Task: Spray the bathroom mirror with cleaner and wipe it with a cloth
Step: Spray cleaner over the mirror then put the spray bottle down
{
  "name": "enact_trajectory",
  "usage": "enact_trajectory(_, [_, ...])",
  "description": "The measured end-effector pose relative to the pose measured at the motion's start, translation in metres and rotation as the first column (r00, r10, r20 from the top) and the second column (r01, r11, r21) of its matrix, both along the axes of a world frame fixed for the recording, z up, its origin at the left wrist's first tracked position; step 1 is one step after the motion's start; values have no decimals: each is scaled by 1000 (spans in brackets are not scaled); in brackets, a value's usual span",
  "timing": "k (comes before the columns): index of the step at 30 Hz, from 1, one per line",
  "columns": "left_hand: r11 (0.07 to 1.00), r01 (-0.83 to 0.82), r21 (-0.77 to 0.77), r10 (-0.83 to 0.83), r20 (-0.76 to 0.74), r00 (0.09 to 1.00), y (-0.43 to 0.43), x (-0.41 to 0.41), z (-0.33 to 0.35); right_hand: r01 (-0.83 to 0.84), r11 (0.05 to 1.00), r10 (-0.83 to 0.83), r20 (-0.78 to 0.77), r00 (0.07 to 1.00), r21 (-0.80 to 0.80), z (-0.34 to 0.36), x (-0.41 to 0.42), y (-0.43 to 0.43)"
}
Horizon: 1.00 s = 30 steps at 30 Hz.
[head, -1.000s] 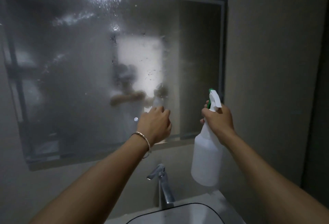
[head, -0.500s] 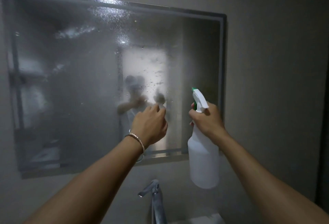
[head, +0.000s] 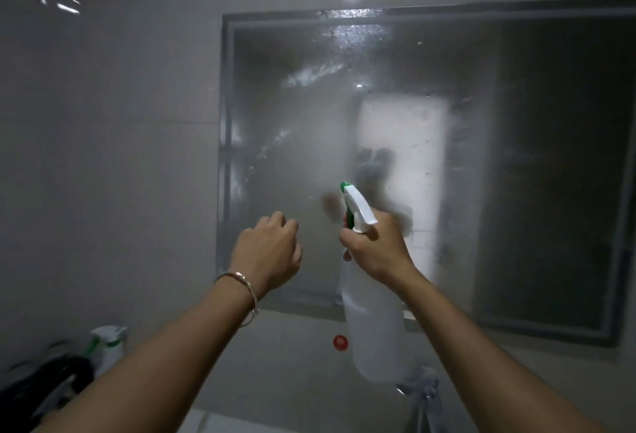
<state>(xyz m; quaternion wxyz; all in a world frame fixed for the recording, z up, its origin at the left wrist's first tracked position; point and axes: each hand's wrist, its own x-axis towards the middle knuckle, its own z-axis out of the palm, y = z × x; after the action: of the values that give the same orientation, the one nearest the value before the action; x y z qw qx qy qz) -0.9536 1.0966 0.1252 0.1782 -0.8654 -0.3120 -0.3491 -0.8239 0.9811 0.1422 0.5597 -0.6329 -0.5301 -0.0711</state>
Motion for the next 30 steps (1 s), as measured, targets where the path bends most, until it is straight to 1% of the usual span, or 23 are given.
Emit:
enact_trajectory(3, [999, -36, -32, 36, -10, 999, 31, -32, -7, -12, 1000, 12, 16, 1000, 1, 2, -28, 38])
enact_trajectory(7, [997, -53, -52, 54, 18, 998, 71, -68, -9, -44, 999, 44, 19, 999, 31, 2, -64, 85])
enact_trajectory(10, [997, -50, -61, 53, 41, 998, 96, -89, -12, -19, 998, 21, -34, 999, 61, -1, -83, 116])
enact_trajectory(13, [997, -48, -61, 51, 55, 997, 121, -109, -20, 22, 991, -8, -111, 994, 129, -6, -96, 146])
enact_trajectory(15, [997, -54, -61, 58, 55, 997, 138, -123, -31, 27, 991, -10, -129, 992, 129, -13, -105, 166])
enact_trajectory(17, [994, -76, -84, 81, 54, 995, 157, -136, -46, 8, 996, 3, -129, 992, 90, -27, -116, 185])
enact_trajectory(19, [986, -96, -137, 103, 41, 994, 175, -149, -65, -33, 999, 35, -82, 996, 26, -49, -131, 205])
enact_trajectory(22, [966, -108, -236, 112, 6, 994, 202, -171, -104, -80, 986, 79, -9, 997, -143, -95, -155, 235])
enact_trajectory(26, [919, -174, -354, 160, -69, 985, 233, -207, -160, -176, 909, 146, -107, 983, -378, -162, -188, 271])
enact_trajectory(30, [857, -258, -446, 226, -124, 966, 256, -251, -220, -275, 823, 215, -177, 961, -496, -224, -222, 306])
